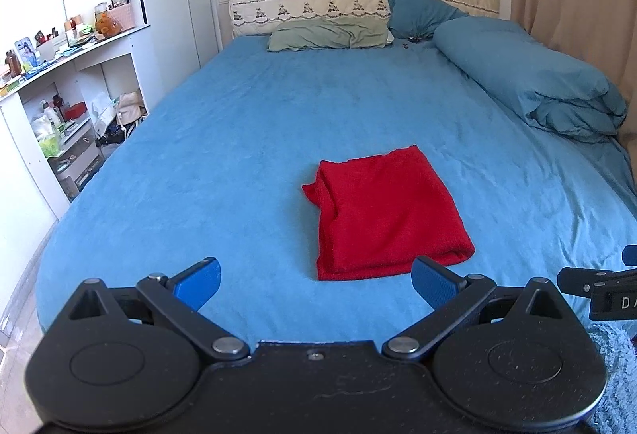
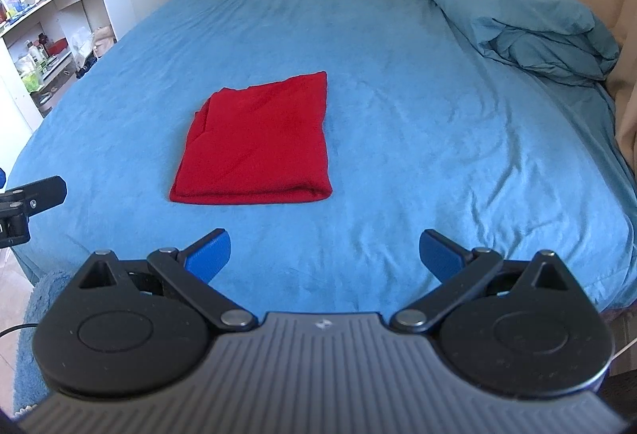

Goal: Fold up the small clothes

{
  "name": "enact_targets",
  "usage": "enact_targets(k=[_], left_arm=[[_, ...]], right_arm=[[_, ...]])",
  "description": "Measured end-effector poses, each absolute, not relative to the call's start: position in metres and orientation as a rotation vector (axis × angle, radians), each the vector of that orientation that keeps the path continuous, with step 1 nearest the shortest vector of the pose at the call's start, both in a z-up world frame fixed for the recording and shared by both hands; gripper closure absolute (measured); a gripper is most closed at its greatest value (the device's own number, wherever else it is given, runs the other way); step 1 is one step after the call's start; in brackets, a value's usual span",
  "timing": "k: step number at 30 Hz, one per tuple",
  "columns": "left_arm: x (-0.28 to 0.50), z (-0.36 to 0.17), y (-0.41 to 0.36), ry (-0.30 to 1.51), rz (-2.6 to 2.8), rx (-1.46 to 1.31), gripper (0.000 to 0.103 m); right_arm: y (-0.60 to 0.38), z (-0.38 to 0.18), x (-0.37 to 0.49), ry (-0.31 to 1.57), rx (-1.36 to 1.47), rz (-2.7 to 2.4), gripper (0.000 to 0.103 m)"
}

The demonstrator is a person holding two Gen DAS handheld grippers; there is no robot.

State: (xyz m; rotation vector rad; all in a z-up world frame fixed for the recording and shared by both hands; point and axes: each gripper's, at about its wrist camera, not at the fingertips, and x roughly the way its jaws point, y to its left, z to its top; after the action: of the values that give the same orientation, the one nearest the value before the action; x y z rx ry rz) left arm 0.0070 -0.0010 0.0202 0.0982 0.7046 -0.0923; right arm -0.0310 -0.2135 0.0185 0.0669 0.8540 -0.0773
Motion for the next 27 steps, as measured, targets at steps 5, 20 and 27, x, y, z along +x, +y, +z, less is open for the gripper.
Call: enact_targets(k=[5,20,27], left_arm=[[0.0065,0.0209,0.0005,0.701,-0.089,0.097,0.000],[0.0037,0.0229,0.0010,0.692,-0.081,0.103,0.000],[0.0031,0.0232,0.0016,0.689,-0.082,0.105,0.000]], right_arm=[[-0.2162,0.0189,-0.0308,0.851,0.071,-0.081,0.000],[-0.2148,0.0179,-0.0316,0.852,0.079,-0.078,0.000],[-0.2134,0.0177,-0.0316,0.852,0.081,-0.080,0.000]])
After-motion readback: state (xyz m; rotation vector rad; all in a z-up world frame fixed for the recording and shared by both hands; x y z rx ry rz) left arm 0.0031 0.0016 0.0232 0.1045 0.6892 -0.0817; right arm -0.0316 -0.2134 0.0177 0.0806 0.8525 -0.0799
